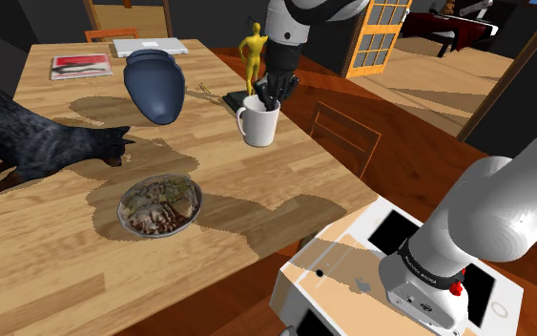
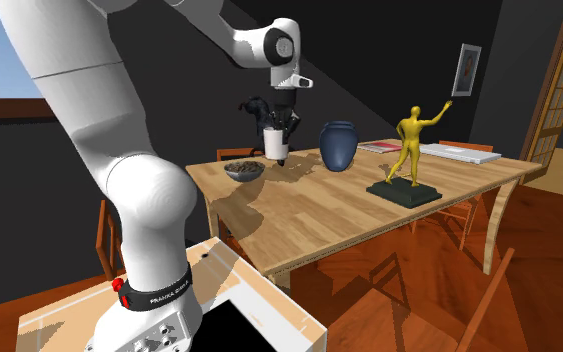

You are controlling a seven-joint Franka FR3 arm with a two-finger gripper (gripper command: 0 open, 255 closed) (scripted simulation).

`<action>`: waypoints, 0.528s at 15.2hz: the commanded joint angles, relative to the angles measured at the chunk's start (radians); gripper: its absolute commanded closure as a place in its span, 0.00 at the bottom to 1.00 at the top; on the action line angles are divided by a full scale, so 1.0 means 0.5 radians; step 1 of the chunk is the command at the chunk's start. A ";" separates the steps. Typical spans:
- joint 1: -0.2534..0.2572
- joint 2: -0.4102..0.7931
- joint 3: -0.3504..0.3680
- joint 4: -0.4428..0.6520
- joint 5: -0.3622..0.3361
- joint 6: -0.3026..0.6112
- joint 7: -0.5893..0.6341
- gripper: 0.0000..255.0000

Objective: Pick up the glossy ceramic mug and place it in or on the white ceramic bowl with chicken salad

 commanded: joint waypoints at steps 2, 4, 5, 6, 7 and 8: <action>0.052 0.083 0.093 0.105 0.006 -0.013 0.147 1.00; 0.086 0.156 0.153 0.191 0.000 -0.021 0.245 1.00; 0.103 0.195 0.182 0.237 -0.005 -0.026 0.295 1.00; 0.119 0.236 0.211 0.286 -0.013 -0.031 0.345 1.00; 0.137 0.279 0.239 0.337 -0.022 -0.037 0.394 1.00; 0.154 0.324 0.267 0.390 -0.033 -0.045 0.445 1.00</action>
